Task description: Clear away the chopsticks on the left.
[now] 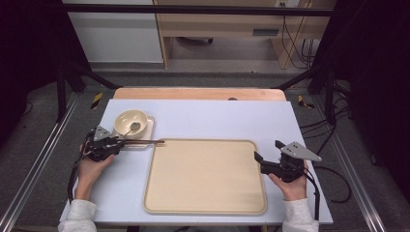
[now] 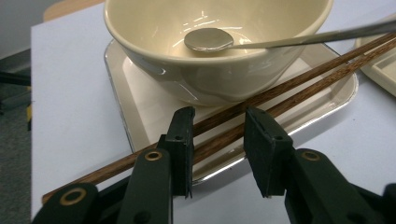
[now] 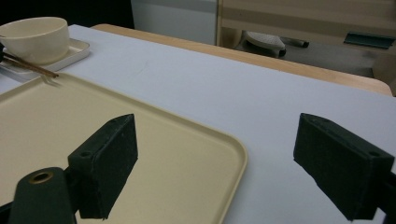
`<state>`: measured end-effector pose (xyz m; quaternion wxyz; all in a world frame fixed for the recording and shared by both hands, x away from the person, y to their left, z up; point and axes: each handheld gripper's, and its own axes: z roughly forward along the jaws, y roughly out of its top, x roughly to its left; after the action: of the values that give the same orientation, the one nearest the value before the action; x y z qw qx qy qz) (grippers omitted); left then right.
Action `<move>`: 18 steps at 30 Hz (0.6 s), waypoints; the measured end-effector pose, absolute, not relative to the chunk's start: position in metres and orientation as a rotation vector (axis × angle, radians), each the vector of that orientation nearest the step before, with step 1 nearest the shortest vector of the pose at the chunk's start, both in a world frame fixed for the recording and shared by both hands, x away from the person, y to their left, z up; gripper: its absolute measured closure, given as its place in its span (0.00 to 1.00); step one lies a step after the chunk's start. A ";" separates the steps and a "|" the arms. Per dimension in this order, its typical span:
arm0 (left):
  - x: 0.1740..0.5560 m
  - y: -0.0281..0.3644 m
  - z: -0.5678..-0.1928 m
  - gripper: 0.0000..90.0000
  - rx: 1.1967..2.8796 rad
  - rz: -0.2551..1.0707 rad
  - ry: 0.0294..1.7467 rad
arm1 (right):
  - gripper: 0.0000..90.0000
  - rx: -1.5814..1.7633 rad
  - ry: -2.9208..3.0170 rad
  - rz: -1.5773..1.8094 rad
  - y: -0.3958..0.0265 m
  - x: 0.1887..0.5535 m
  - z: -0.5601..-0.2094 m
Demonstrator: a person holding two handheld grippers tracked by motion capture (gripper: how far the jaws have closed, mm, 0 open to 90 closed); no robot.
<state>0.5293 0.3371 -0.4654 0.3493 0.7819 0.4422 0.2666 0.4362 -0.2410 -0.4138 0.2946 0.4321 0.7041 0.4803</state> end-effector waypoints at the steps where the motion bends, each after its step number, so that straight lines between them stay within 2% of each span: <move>1: 0.530 0.338 -0.465 0.69 2.022 0.683 1.150 | 0.15 1.149 1.874 1.278 -0.241 0.436 -0.414; 18: 0.525 0.337 -0.464 0.81 2.025 0.677 1.146 | 0.16 1.149 1.874 1.278 -0.241 0.436 -0.414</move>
<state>0.5248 0.3368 -0.4638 0.3518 0.7822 0.4426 0.2616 0.4362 -0.2413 -0.4138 0.2950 0.4317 0.7042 0.4803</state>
